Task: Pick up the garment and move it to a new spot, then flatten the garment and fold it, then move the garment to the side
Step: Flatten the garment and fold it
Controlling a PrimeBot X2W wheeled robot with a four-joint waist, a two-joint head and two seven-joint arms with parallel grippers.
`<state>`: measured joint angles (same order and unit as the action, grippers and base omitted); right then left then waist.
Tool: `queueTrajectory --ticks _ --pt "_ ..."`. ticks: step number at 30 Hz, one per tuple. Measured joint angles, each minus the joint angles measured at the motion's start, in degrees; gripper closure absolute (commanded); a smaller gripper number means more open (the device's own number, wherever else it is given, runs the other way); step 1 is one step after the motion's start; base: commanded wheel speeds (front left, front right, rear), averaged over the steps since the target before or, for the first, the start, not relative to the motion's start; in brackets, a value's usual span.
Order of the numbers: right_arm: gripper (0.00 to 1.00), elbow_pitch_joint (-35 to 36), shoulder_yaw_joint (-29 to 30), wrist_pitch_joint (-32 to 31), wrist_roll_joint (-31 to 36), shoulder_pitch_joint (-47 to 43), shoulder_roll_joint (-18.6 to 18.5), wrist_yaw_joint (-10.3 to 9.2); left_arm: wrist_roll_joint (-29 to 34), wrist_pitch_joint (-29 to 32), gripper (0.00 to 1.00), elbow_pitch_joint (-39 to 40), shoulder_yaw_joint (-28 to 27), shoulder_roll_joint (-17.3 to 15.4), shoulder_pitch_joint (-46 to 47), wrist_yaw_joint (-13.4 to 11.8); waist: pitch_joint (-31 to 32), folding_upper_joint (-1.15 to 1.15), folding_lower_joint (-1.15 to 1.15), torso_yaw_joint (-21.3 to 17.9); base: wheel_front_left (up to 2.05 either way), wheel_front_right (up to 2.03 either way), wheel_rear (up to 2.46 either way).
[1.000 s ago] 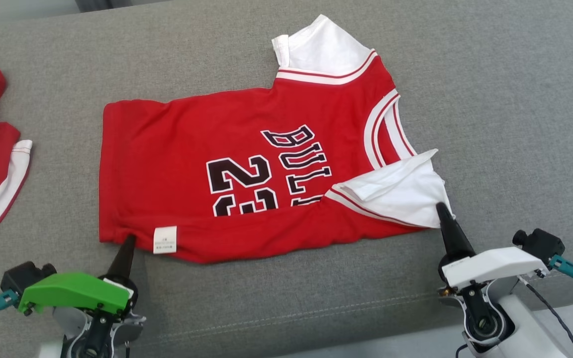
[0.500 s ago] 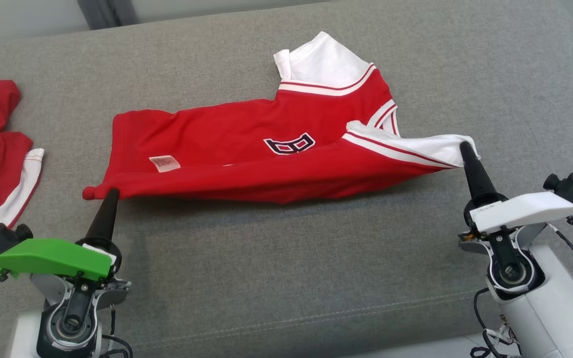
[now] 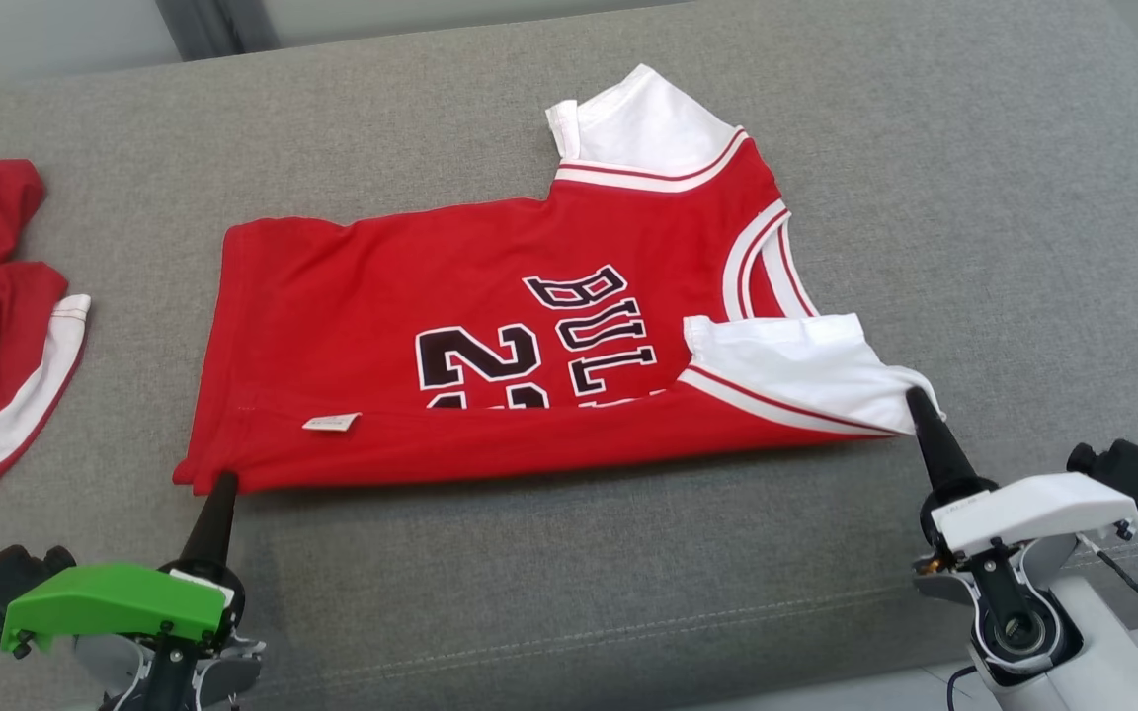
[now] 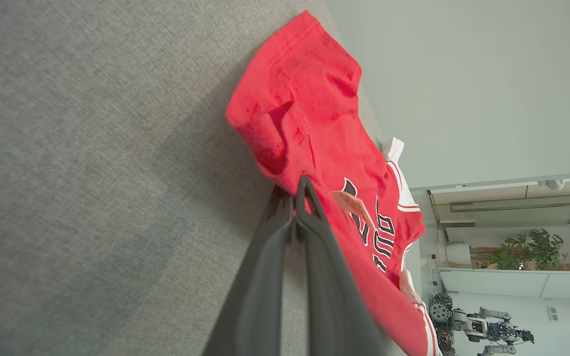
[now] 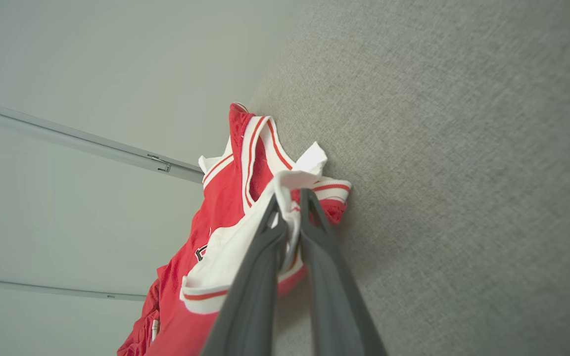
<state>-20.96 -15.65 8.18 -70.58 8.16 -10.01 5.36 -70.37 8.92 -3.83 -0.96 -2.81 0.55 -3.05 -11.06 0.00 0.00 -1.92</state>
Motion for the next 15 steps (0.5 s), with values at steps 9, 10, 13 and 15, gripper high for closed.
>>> queueTrajectory --ticks 9,10,13,15 --pt "1.00 0.2 0.7 0.1 -0.1 -5.7 -0.6 -0.44 0.0 -2.5 1.00 -0.5 0.0 0.3 -4.7 0.0 0.9 0.00 0.00 0.3 0.00 0.00 0.00" --pt "1.00 0.2 0.7 0.2 -0.1 -6.3 -0.7 -0.52 0.0 -2.8 1.00 -0.5 0.1 0.3 -5.5 0.0 1.1 0.00 0.00 0.3 0.00 0.00 0.00" --pt "1.00 0.1 0.8 0.5 -0.1 -8.1 -1.0 -0.94 0.0 -3.8 1.00 -0.9 0.9 0.4 -7.8 0.6 1.3 0.00 0.00 0.4 0.00 0.00 0.00" --pt "1.00 0.0 1.2 0.9 -0.1 -9.1 -1.3 -1.00 0.0 -4.4 1.00 -1.4 1.7 0.5 -8.7 1.1 1.4 0.00 0.00 0.6 0.00 0.00 0.00"
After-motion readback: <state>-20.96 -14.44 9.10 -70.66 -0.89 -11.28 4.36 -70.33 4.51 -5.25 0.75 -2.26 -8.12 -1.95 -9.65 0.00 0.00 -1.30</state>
